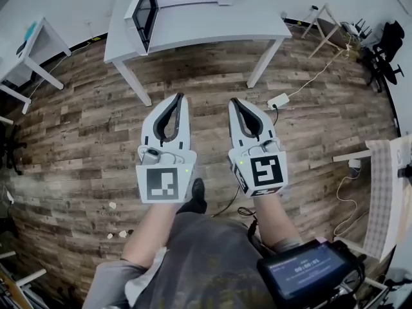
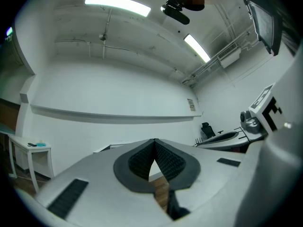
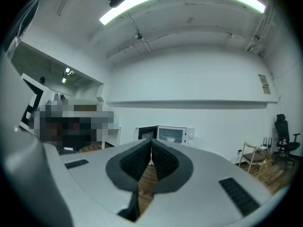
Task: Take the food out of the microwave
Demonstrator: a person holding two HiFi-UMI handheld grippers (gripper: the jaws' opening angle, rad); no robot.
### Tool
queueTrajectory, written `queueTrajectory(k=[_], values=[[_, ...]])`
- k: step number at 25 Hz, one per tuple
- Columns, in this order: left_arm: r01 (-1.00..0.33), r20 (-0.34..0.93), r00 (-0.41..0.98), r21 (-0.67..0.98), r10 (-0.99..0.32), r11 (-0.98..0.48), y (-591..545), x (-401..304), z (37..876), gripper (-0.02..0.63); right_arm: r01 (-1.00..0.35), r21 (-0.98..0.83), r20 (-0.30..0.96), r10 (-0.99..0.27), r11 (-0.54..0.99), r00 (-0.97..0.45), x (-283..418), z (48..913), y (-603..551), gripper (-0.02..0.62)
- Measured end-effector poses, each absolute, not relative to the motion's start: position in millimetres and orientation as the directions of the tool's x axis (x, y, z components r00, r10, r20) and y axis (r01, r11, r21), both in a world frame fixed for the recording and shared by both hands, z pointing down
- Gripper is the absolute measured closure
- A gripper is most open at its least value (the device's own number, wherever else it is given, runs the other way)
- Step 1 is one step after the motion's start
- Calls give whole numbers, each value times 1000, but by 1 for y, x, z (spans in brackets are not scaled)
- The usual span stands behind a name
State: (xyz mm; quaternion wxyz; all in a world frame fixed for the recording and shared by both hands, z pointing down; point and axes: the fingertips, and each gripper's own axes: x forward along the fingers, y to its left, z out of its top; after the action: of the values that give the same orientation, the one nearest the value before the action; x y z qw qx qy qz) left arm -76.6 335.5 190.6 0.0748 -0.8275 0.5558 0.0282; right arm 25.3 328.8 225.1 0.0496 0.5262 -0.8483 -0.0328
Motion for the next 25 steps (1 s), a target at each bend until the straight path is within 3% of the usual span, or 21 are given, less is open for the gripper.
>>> queueTrajectory(k=[25], values=[[-899,-180,437,-109,-881,-424,263,-85,182,598,-910,143,-6,-919,389,-393,13,210,254,588]])
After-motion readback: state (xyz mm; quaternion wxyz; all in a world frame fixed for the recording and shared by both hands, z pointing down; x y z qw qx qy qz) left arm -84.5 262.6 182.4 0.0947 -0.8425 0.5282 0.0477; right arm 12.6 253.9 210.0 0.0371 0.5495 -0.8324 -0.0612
